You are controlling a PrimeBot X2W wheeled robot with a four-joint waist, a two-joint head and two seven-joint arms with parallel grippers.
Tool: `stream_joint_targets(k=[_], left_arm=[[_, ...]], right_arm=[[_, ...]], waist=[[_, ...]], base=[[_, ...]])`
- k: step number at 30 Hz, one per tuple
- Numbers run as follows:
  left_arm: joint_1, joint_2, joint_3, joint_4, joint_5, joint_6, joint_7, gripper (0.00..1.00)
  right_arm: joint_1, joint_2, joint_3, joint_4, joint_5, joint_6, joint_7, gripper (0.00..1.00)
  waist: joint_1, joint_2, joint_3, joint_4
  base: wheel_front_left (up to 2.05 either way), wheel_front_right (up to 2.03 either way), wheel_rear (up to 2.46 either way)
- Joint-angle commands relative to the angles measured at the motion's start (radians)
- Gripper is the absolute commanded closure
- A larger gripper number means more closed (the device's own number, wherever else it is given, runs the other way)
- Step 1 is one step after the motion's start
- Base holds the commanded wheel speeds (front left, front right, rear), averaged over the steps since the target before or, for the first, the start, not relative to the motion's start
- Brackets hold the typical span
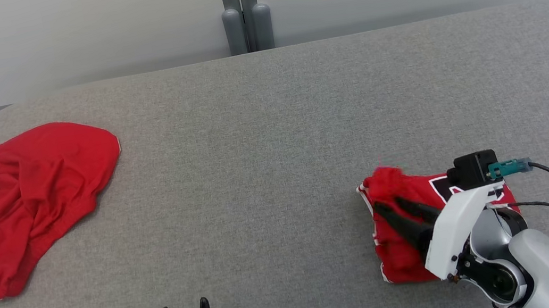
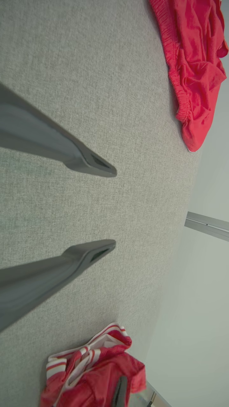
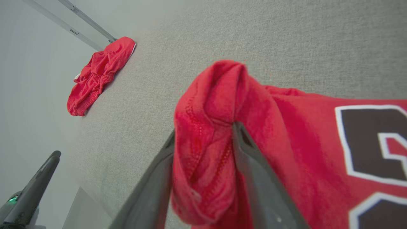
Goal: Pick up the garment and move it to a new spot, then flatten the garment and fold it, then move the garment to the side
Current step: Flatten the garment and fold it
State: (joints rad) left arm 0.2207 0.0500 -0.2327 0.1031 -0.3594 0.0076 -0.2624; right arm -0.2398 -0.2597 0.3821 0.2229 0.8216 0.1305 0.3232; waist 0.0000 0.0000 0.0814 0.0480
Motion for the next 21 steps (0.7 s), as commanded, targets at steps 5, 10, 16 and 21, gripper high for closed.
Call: stream_joint_targets(k=[5,10,16,21], left_arm=[[0.0,0.001,0.007,0.0,0.001,-0.001,-0.003,0.0],[0.02,0.001,0.01,0.006,0.0,-0.001,-0.003,0.0],[0.058,0.001,0.046,-0.008,0.012,0.01,-0.003,0.0],[0.078,0.001,0.096,-0.026,0.031,0.002,-0.003,0.0]], right_arm=[[-0.003,-0.007,0.027,-0.022,-0.018,0.0,-0.03,0.0],[0.051,-0.039,0.014,-0.098,-0.021,0.0,-0.117,0.0],[0.2,-0.139,-0.082,-0.238,-0.157,0.0,-0.307,0.0],[0.337,-0.17,-0.25,-0.207,-0.317,0.0,-0.472,0.0]], waist=[[0.0,0.0,-0.005,-0.006],[0.0,0.0,-0.028,-0.008],[0.0,0.0,-0.082,-0.013],[0.0,0.0,-0.103,-0.018]], base=[[0.0,0.0,0.0],[0.0,0.0,0.0],[0.0,0.0,0.0],[0.0,0.0,0.0]])
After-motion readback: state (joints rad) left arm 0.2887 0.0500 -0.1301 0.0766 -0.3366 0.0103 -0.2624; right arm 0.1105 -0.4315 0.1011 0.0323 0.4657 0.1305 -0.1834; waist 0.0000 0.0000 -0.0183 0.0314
